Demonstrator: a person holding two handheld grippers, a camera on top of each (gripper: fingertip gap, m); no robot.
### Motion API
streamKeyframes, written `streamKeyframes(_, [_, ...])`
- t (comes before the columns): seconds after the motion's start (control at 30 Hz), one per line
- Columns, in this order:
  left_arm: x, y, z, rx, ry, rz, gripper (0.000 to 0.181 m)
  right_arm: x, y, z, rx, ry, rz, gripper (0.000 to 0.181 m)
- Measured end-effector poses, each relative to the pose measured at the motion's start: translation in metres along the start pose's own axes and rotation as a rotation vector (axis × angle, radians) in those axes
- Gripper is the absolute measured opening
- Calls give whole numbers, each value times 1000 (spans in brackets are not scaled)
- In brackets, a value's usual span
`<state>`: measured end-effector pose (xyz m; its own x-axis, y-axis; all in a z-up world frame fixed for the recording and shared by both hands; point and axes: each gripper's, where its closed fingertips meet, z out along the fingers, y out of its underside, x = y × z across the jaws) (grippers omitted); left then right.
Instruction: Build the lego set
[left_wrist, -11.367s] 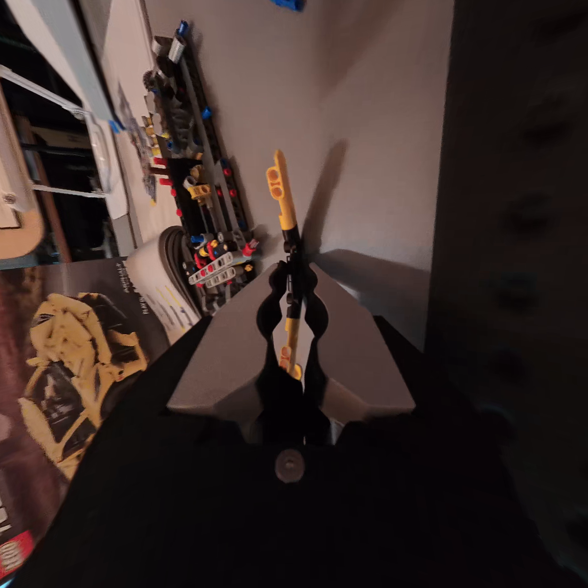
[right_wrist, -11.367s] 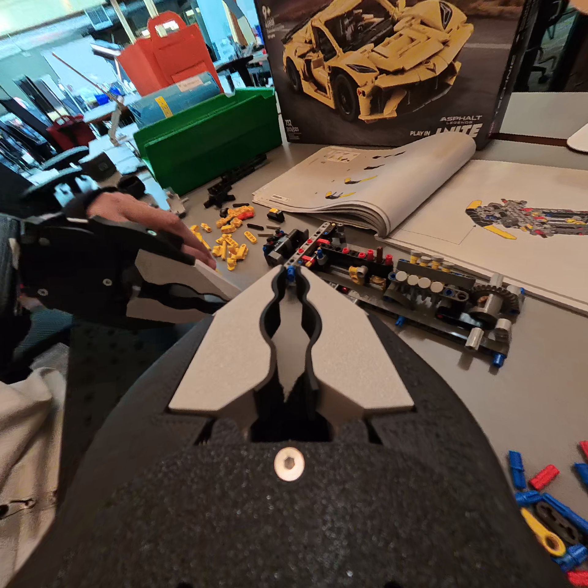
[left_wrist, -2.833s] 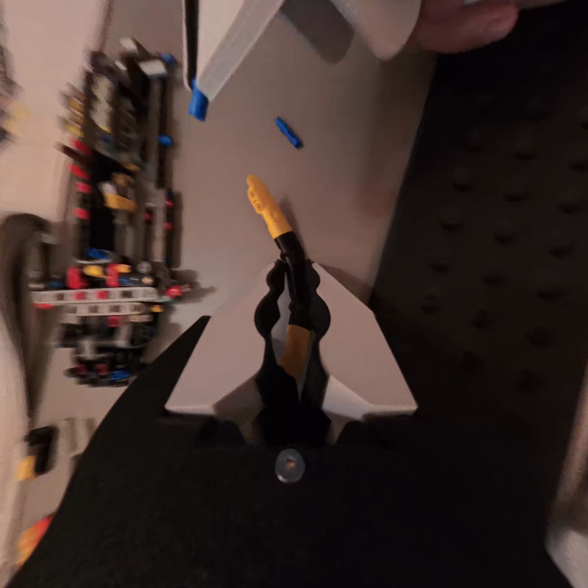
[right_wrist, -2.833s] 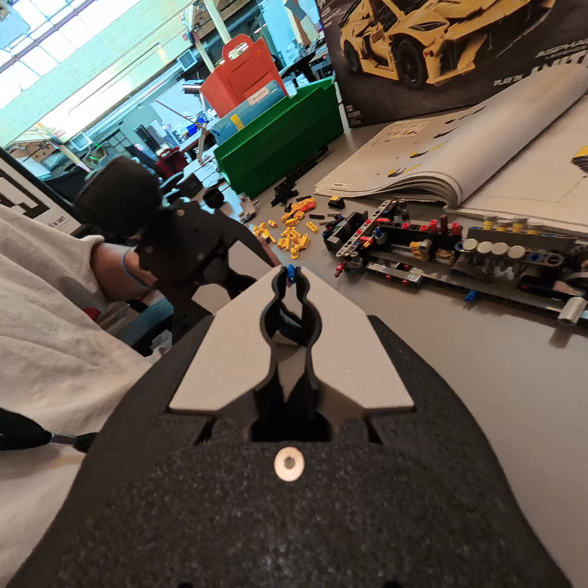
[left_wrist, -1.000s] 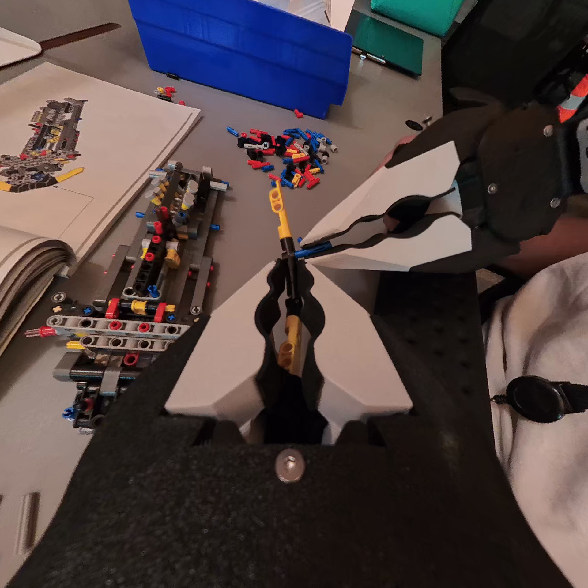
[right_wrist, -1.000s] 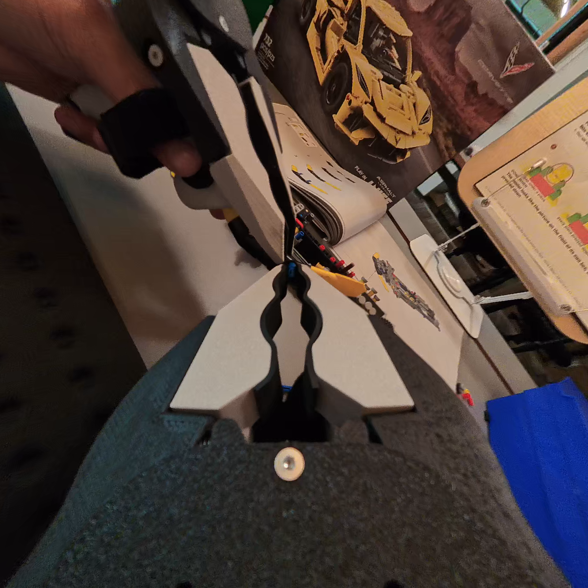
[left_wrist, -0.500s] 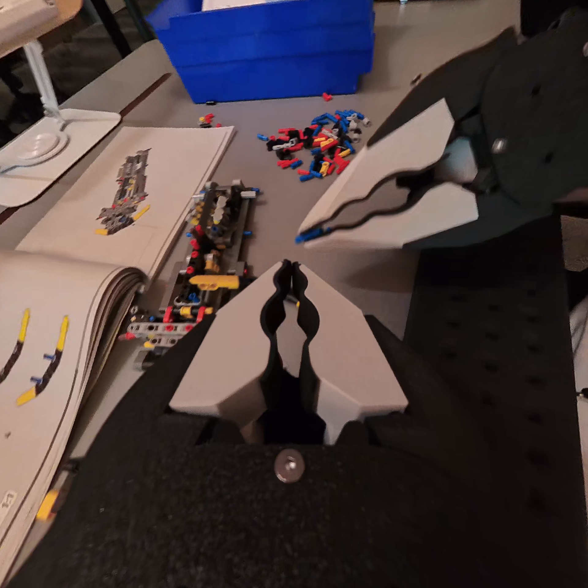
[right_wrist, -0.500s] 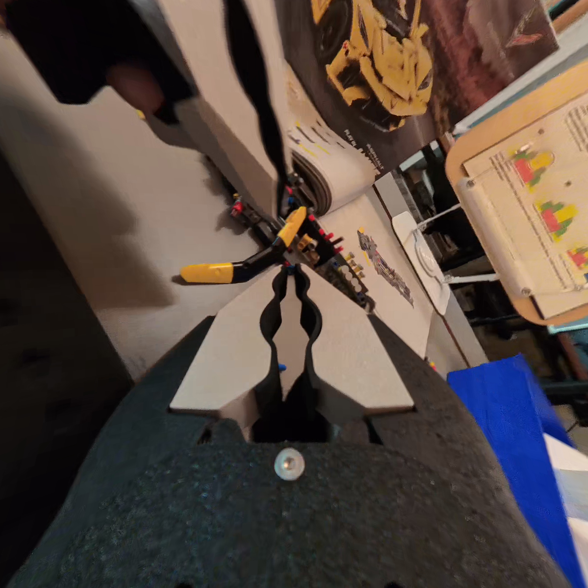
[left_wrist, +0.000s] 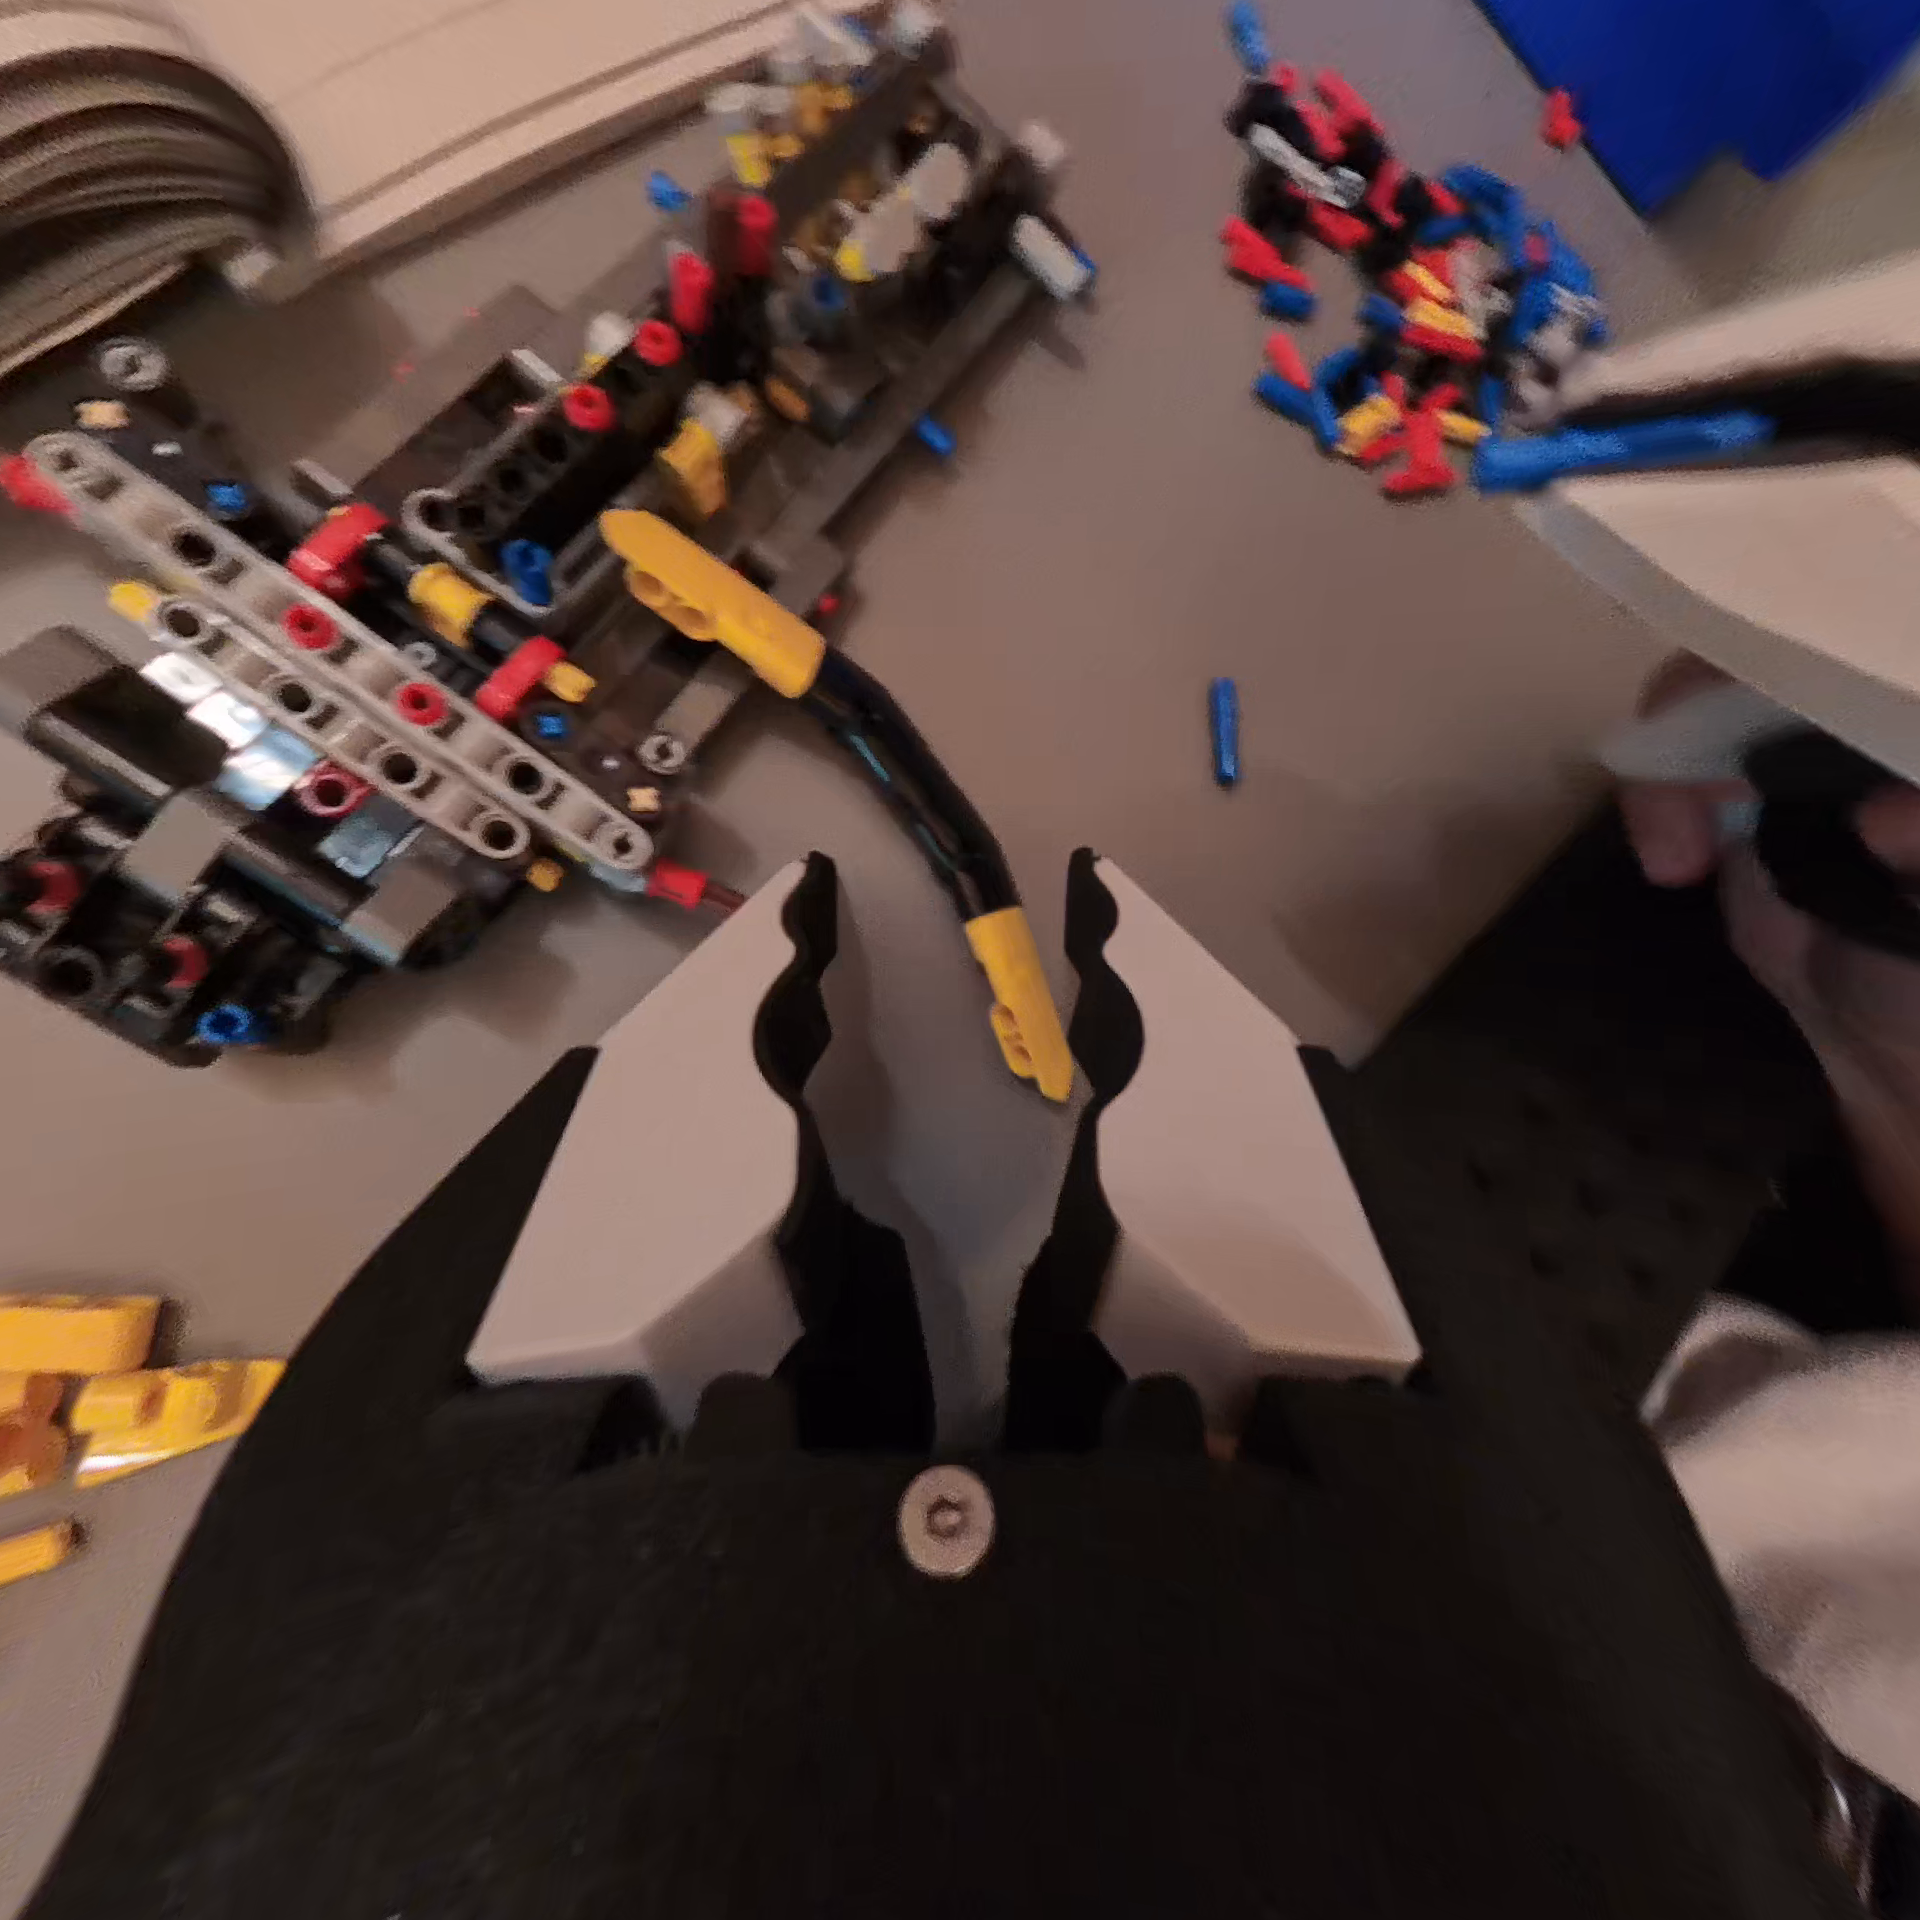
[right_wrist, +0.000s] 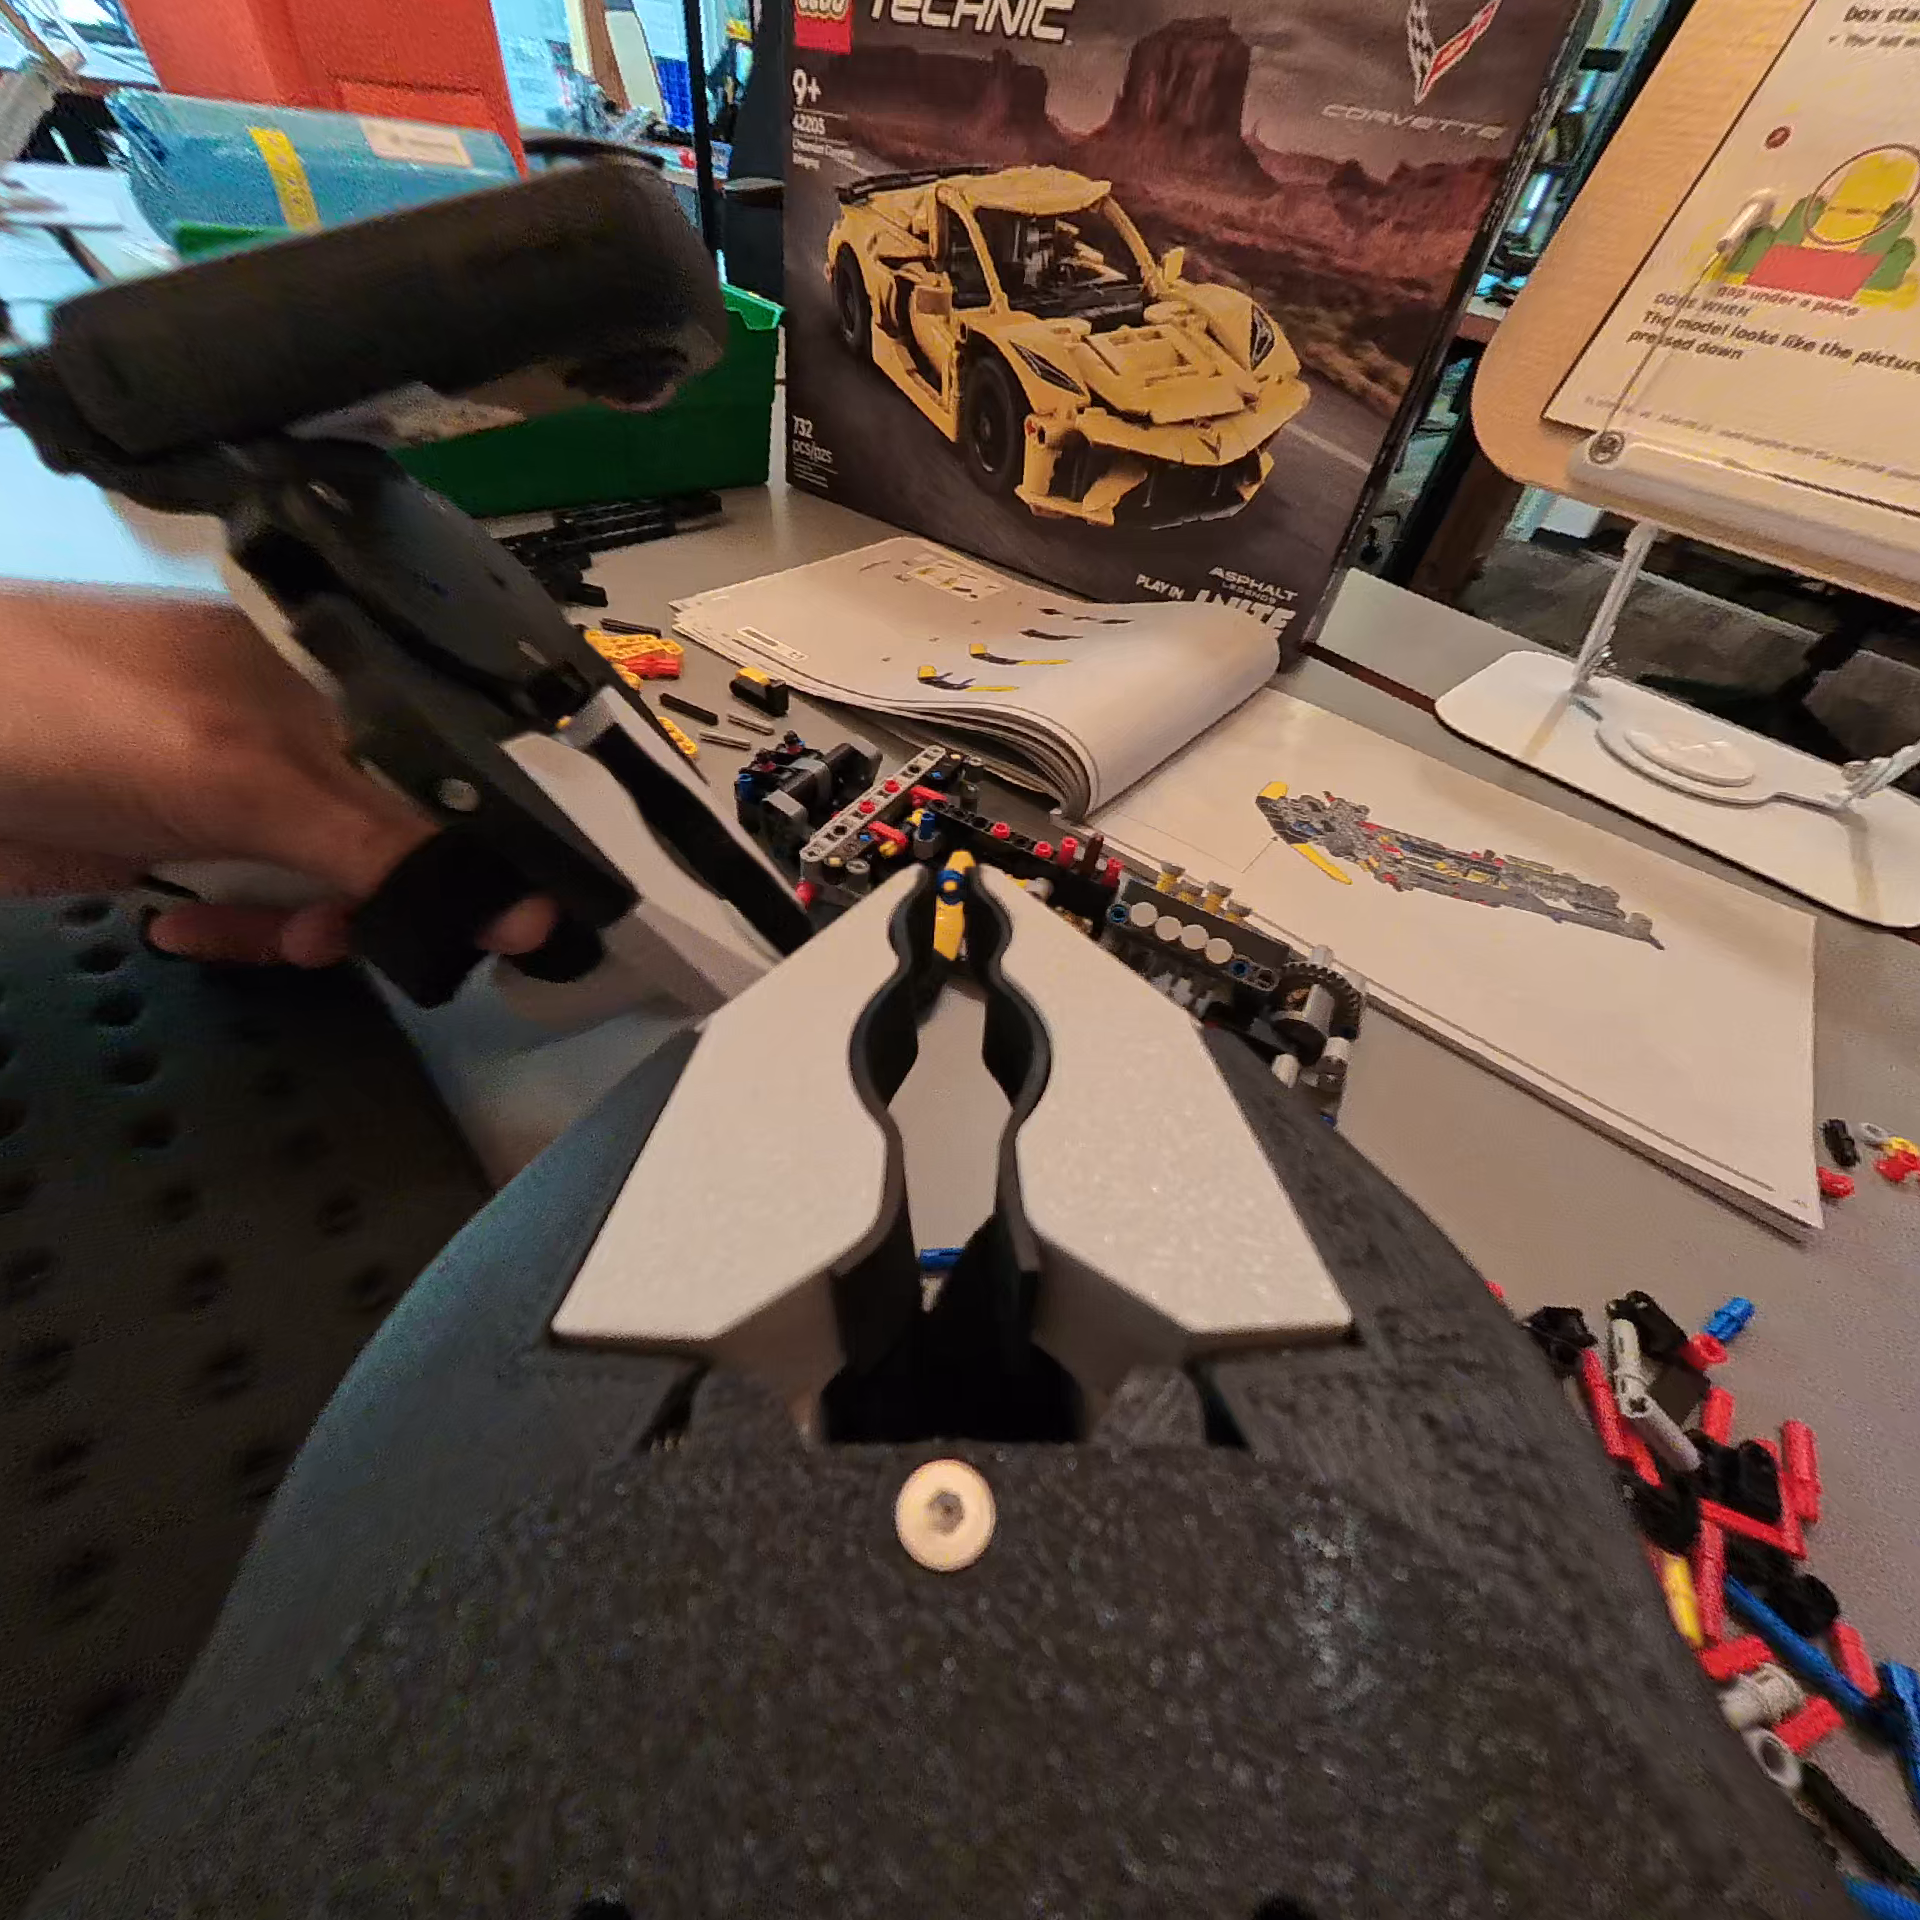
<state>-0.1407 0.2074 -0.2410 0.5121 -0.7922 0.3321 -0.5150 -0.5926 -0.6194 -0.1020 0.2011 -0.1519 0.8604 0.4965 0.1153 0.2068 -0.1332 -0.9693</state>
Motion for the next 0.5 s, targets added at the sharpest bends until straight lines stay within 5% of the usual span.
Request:
streamKeyframes(0.27, [-9, -13, 15, 1, -159, -37, 36, 8, -8, -10, 79, -65, 151, 4])
streamKeyframes(0.4, [-19, -15, 21, -48, -314, 104, 14, 7, -10, -12, 95, -86, 182, 4])
streamKeyframes(0.5, [-12, -15, 22, -101, -292, 207, 11, 8, -9, -12, 96, -92, 197, 4])
